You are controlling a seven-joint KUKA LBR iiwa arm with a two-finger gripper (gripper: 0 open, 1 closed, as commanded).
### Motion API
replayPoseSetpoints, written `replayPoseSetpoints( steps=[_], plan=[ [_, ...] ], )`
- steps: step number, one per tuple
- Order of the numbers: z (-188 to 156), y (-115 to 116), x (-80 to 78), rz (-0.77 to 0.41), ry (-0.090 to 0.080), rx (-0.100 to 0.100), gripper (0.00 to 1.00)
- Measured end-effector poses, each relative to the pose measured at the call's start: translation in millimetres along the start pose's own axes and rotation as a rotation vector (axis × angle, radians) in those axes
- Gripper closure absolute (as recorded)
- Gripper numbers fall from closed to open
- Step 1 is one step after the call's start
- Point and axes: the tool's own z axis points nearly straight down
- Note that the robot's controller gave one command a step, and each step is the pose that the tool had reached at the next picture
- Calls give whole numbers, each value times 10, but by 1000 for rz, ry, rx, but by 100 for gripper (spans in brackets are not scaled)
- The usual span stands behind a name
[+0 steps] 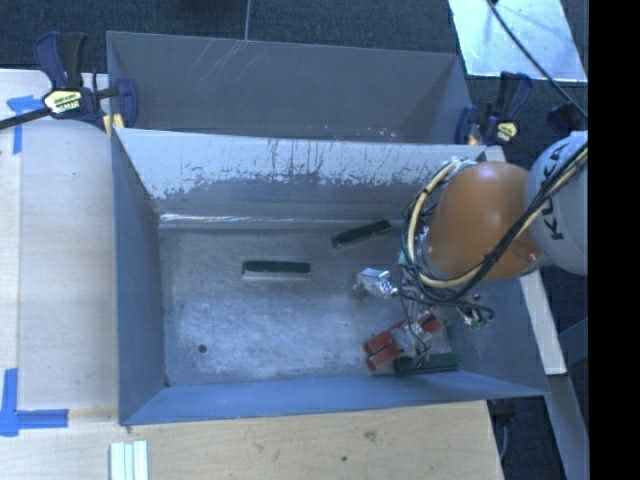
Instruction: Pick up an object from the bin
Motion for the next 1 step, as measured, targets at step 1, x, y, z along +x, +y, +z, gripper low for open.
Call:
replayPoseSetpoints(
  steps=[1],
  plan=[
    [-318, -233, 118, 45, -14, 8, 0]
  ],
)
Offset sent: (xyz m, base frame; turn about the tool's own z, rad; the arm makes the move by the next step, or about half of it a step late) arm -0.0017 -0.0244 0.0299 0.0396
